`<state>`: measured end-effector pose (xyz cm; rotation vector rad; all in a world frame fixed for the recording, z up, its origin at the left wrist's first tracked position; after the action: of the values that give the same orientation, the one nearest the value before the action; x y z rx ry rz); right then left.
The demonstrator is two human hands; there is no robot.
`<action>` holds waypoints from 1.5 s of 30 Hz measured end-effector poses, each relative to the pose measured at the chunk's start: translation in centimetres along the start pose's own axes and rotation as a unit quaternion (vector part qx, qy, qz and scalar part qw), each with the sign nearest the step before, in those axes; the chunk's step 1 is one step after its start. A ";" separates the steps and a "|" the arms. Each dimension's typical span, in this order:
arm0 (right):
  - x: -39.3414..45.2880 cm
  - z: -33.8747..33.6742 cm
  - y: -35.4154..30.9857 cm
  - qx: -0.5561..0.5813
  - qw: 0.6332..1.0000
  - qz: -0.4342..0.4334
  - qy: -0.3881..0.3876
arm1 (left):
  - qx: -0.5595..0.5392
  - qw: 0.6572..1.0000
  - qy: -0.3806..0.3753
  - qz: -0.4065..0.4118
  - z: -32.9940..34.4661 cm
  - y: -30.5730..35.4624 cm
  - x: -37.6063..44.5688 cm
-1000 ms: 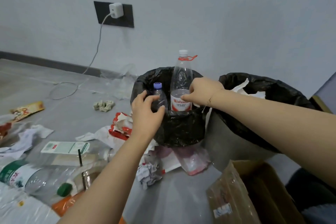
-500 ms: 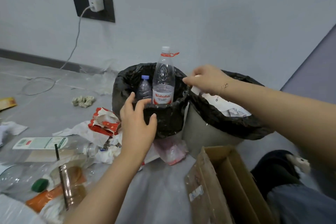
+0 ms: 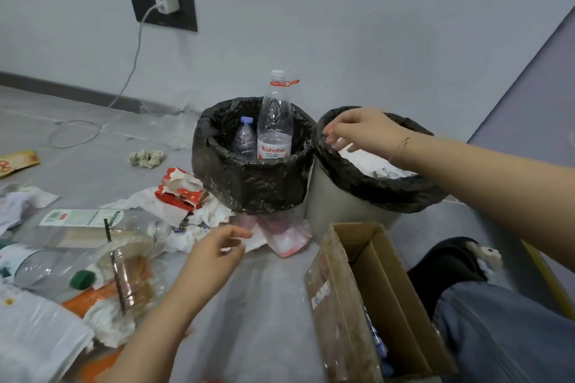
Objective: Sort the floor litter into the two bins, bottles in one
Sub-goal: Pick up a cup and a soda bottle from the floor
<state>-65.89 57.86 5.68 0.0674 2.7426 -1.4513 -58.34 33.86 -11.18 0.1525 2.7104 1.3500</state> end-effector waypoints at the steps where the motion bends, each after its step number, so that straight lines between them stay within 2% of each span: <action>1: -0.3 1.8 -0.4 0.028 0.999 0.006 -0.040 | 0.008 1.000 -0.022 -0.018 -0.1 -1.0 -0.4; 5: -2.0 9.2 -0.8 0.019 0.983 0.013 -0.181 | 0.121 0.977 -0.168 -0.060 1.1 -3.9 -2.4; 9: -3.9 17.0 1.7 -0.019 0.953 0.059 -0.297 | 0.226 0.913 -0.331 -0.073 2.2 -5.4 -5.3; 12: -6.4 22.6 5.5 -0.068 0.920 0.109 -0.369 | 0.252 0.878 -0.386 -0.126 1.6 -8.4 -7.7; 14: -9.0 25.8 8.5 -0.110 0.888 0.138 -0.425 | 0.270 0.888 -0.345 -0.142 0.5 -10.3 -8.1; 17: -13.4 29.6 11.4 -0.171 0.843 0.133 -0.492 | 0.178 0.962 -0.144 -0.148 -2.7 -11.8 -6.0; 18: -14.8 30.5 11.8 -0.195 0.834 0.113 -0.504 | 0.147 0.975 -0.066 -0.151 -4.0 -12.2 -5.5; 20: -16.8 32.0 12.1 -0.238 0.820 0.055 -0.517 | 0.141 0.971 0.091 -0.168 -6.9 -13.0 -5.0; 22: -18.3 33.3 12.2 -0.270 0.815 0.004 -0.513 | 0.147 0.947 0.194 -0.210 -8.8 -14.3 -5.3; 23: -18.7 34.0 12.2 -0.278 0.816 -0.012 -0.507 | 0.141 0.937 0.206 -0.244 -9.0 -15.1 -5.6; 26: -19.3 35.1 12.3 -0.286 0.827 -0.028 -0.484 | 0.105 0.928 0.164 -0.318 -8.0 -16.9 -5.9; 30: -18.1 34.5 11.8 -0.282 0.838 -0.034 -0.467 | 0.031 0.937 0.150 -0.313 -6.8 -18.3 -5.2; 35: -14.1 30.0 9.4 -0.204 0.882 0.006 -0.425 | -0.023 0.930 0.176 -0.321 -7.0 -19.2 -4.4; 37: -12.5 27.8 8.1 -0.196 0.896 -0.005 -0.397 | -0.046 0.925 0.179 -0.332 -7.0 -19.6 -4.2; 41: -10.5 24.3 5.3 -0.126 0.927 -0.011 -0.353 | -0.133 0.932 0.179 -0.285 -6.4 -18.6 -3.7; 45: -9.0 20.4 2.3 -0.049 0.945 -0.013 -0.323 | -0.193 0.953 0.118 -0.202 -6.1 -15.1 -2.7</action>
<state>-56.54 42.14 -7.20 -0.3792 2.2627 -1.0790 -57.14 19.64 -19.52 -0.5969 2.3846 1.8023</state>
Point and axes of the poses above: each hand's wrist, its own x-axis towards the middle knuckle, its own z-axis out of the palm, y = z × x, the point moved 9 cm from there along x, towards the middle knuckle, and after that the axes turned 11 degrees about x, right-handed, at the moved point
